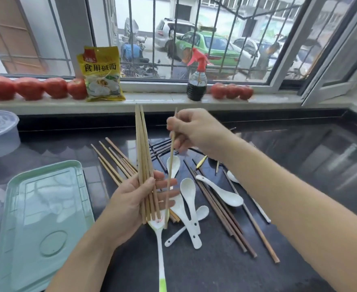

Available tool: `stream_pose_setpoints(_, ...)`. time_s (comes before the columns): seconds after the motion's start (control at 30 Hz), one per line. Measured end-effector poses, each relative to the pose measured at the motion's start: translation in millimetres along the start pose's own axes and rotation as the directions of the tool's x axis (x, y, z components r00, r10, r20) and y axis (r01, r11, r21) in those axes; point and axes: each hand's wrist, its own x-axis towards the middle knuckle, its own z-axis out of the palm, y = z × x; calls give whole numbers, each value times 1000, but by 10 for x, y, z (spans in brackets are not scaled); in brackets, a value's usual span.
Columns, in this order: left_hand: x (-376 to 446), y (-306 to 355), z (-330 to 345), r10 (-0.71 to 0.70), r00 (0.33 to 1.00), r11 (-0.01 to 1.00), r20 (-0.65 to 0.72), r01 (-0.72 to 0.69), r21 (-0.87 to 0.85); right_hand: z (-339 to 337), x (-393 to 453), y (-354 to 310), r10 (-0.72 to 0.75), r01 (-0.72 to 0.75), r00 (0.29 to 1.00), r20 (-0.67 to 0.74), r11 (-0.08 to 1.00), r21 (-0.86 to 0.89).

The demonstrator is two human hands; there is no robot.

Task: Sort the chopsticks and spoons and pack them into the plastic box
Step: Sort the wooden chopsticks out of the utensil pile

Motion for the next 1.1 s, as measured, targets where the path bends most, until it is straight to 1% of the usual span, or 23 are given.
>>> stream_pose_setpoints(0.07, -5, -43, 12, -8, 999, 1000, 42, 7, 23, 241, 26, 163, -16, 15, 992, -124, 1000, -11)
stream_pose_setpoints(0.1, -7, -50, 0, -12, 998, 999, 54, 10, 31, 330, 31, 228, -10, 12, 987, -163, 1000, 14)
stream_pose_setpoints(0.13, -5, -57, -9, -18, 998, 999, 57, 16, 43, 396, 3, 265, 8, 5, 984, -177, 997, 71)
stream_pose_setpoints(0.2, 20, -61, -42, -16, 999, 999, 28, 15, 41, 431, -86, 374, 40, -8, 986, -162, 981, 195)
stream_pose_setpoints(0.23, 39, -54, -70, 4, 1000, 1000, 5, -4, 19, 404, -141, 464, 41, -11, 983, -178, 986, 167)
stream_pose_setpoints(0.27, 60, -41, -102, 31, 999, 999, -21, -31, -11, 328, -185, 591, 20, -15, 974, -225, 1000, 24)
stream_pose_setpoints(0.3, 83, -28, -140, 60, 997, 997, -49, -62, -37, 204, -201, 765, -13, -47, 958, -286, 978, -203)
stream_pose_setpoints(0.33, 106, -15, -173, 86, 994, 994, -72, -90, -57, 29, -209, 958, -31, -130, 939, -342, 890, -437)
stream_pose_setpoints(0.37, 126, -9, -208, 104, 991, 992, -89, -110, -69, -162, -217, 1146, -10, -239, 924, -382, 765, -598)
stream_pose_setpoints(0.4, 142, -11, -233, 112, 988, 990, -102, -120, -76, -353, -229, 1319, 47, -344, 907, -418, 654, -674)
stream_pose_setpoints(0.43, 152, -14, -249, 115, 987, 989, -112, -124, -79, -516, -240, 1472, 127, -423, 891, -436, 584, -693)
stream_pose_setpoints(0.47, 154, -20, -255, 113, 986, 989, -119, -123, -77, -617, -251, 1584, 194, -458, 883, -427, 548, -700)
stream_pose_setpoints(0.5, 159, -28, -256, 109, 986, 990, -127, -118, -70, -666, -260, 1667, 236, -454, 890, -390, 535, -712)
stream_pose_setpoints(0.63, 179, -60, -265, 102, 983, 992, -155, -112, -52, -458, -399, 1625, 251, -315, 945, -211, 515, -797)
stream_pose_setpoints(0.73, 193, -56, -302, 104, 977, 993, -185, -113, -39, -318, -529, 1453, 231, -207, 969, -84, 581, -788)
stream_pose_setpoints(0.83, 196, -54, -322, 108, 972, 992, -208, -118, -36, -328, -615, 1360, 259, -204, 965, -28, 684, -700)
stream_pose_setpoints(0.9, 199, -54, -325, 111, 969, 992, -220, -122, -39, -367, -629, 1341, 286, -212, 958, -2, 707, -674)
stream_pose_setpoints(1.0, 196, -44, -308, 118, 962, 989, -248, -136, -56, -460, -619, 1301, 291, -223, 957, -7, 716, -662)
stream_pose_setpoints(1.03, 193, -39, -301, 122, 958, 988, -261, -143, -64, -504, -597, 1295, 281, -239, 959, -46, 710, -662)
stream_pose_setpoints(1.1, 192, -28, -299, 130, 945, 984, -298, -161, -79, -625, -496, 1290, 230, -303, 953, -198, 667, -681)
